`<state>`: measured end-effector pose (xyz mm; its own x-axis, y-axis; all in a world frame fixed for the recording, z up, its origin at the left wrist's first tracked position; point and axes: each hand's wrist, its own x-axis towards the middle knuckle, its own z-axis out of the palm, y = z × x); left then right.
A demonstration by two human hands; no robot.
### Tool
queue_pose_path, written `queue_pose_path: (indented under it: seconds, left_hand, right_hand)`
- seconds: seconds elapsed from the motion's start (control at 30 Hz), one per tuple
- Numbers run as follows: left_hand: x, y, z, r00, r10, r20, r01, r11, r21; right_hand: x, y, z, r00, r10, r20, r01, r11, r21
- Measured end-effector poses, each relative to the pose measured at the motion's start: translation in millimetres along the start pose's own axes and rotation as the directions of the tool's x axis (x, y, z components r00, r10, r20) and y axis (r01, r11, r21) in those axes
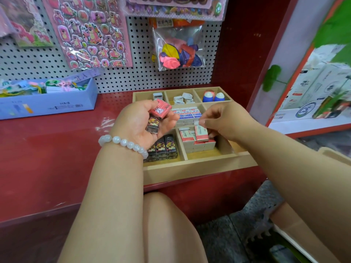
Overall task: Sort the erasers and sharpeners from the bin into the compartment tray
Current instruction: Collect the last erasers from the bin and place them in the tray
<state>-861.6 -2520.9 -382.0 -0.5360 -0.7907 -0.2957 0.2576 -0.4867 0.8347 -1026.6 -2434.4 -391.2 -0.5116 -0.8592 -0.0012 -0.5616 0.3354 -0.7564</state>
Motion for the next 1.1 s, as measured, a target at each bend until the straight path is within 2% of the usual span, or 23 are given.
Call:
queue_pose_path:
  seconds: [0.07, 0.23, 0.37, 0.47, 0.6, 0.67, 0.8, 0.97, 1.1]
  left_hand:
    - [-0.2, -0.4, 0.6, 1.000, -0.006, 0.006, 0.006, 1.000, 0.005]
    - [0.0, 0.7, 1.0, 1.000, -0.022, 0.020, 0.022, 1.000, 0.018]
    - [-0.5, 0.2, 0.7, 0.999, -0.035, 0.029, 0.034, 0.999, 0.011]
    - [0.9, -0.3, 0.1, 0.998, -0.037, 0.045, 0.037, 0.999, 0.022]
    - [0.6, -2.6, 3.2, 0.999, 0.012, 0.052, -0.021, 0.982, 0.187]
    - [0.3, -3.5, 4.0, 0.997, 0.026, 0.070, -0.042, 0.972, 0.232]
    - [0.2, -5.3, 5.2, 0.995, 0.017, 0.097, -0.041, 0.966, 0.255]
    - [-0.7, -7.9, 5.6, 0.992, 0.011, 0.123, -0.054, 0.936, 0.348]
    - [-1.5, -11.7, 10.3, 0.992, -0.007, 0.129, -0.041, 0.932, 0.361]
  right_hand:
    - [-0.8, -0.7, 0.3, 0.999, 0.006, 0.053, -0.006, 1.000, -0.010]
    - [-11.2, -6.7, -7.1, 0.983, -0.028, 0.183, 0.063, 0.979, -0.192]
    - [-16.7, -14.2, -5.6, 0.979, -0.074, 0.188, 0.144, 0.909, -0.390]
    - [-16.6, -16.3, -5.2, 0.982, -0.079, 0.170, 0.142, 0.907, -0.397]
    - [-15.2, -13.5, -7.3, 0.974, -0.127, 0.187, 0.198, 0.879, -0.434]
    - [-11.7, -10.5, -8.5, 0.970, -0.209, 0.120, 0.240, 0.888, -0.393]
    - [-7.3, -12.7, -12.5, 0.936, -0.350, -0.042, 0.342, 0.930, -0.138]
    - [-8.1, -19.9, -11.4, 0.892, -0.452, 0.017, 0.450, 0.883, -0.133]
    - [-7.4, -17.5, -9.1, 0.880, -0.474, 0.039, 0.474, 0.867, -0.152]
